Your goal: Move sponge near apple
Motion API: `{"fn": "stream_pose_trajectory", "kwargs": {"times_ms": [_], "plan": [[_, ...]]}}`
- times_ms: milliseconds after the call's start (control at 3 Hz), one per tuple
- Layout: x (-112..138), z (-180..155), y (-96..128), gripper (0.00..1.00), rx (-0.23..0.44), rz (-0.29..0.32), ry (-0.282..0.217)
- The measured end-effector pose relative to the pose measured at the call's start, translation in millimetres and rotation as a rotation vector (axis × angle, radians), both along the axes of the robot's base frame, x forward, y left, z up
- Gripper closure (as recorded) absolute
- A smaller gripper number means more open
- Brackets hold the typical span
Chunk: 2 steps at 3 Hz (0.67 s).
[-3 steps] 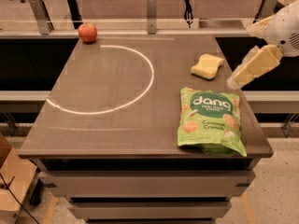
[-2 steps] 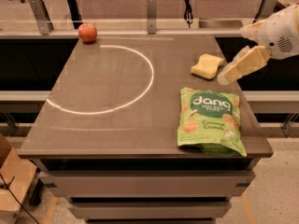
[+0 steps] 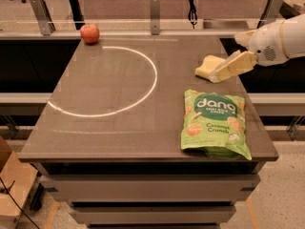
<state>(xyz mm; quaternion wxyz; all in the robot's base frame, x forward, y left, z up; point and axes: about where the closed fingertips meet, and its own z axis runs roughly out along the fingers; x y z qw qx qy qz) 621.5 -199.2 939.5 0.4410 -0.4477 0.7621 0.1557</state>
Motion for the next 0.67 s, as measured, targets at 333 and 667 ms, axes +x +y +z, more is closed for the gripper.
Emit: {"fn": "stream_pose_trajectory", "kwargs": {"times_ms": [333, 667], "plan": [[18, -18, -2, 0.00, 0.034, -0.032, -0.025], [40, -34, -6, 0.00, 0.064, -0.079, -0.062]]}}
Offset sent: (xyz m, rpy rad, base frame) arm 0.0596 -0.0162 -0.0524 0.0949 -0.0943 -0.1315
